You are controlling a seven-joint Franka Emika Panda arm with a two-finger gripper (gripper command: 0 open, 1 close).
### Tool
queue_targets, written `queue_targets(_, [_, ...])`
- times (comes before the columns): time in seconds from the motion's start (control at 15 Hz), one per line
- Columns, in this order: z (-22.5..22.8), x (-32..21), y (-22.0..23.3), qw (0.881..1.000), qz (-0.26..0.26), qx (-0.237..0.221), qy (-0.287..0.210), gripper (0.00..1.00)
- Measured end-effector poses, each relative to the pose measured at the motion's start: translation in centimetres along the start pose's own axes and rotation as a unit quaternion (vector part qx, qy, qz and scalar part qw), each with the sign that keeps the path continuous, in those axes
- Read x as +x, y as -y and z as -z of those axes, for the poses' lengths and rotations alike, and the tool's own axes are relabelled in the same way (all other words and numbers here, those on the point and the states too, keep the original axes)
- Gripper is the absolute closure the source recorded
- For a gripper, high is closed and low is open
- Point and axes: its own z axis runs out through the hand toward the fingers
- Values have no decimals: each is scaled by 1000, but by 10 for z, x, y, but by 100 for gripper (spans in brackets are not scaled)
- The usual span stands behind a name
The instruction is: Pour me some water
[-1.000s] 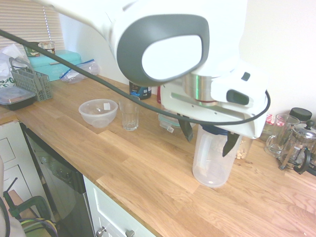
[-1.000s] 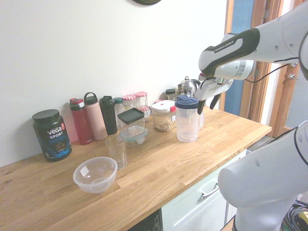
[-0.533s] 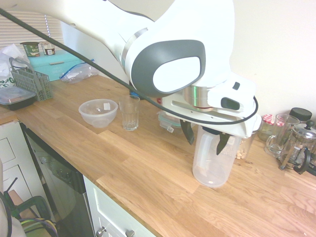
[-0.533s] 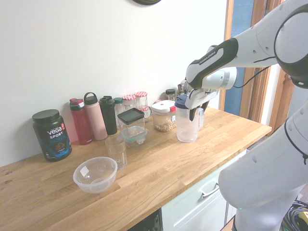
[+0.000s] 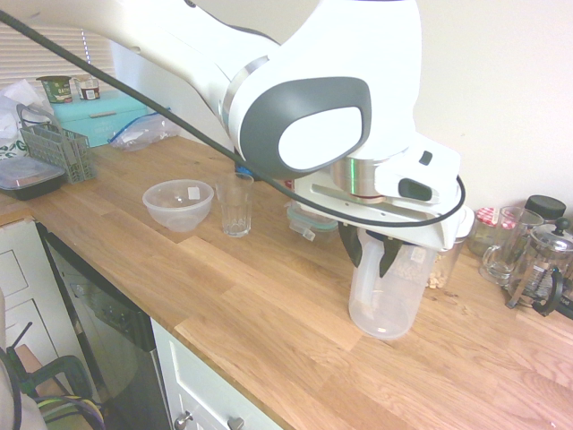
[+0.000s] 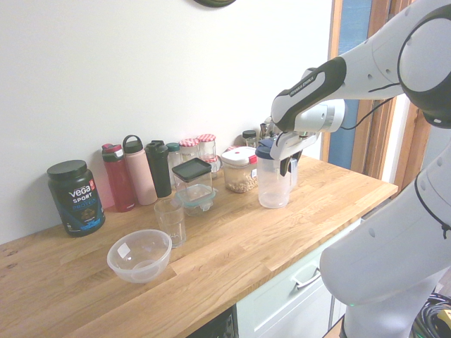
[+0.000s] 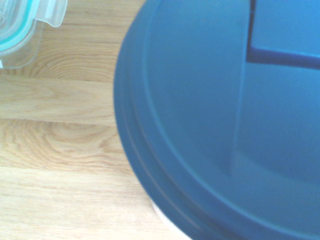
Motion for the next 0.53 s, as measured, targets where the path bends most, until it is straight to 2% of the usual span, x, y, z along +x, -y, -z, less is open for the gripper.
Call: queue_targets(0.53, [3,4,-17,1000,-7,-1,3,100])
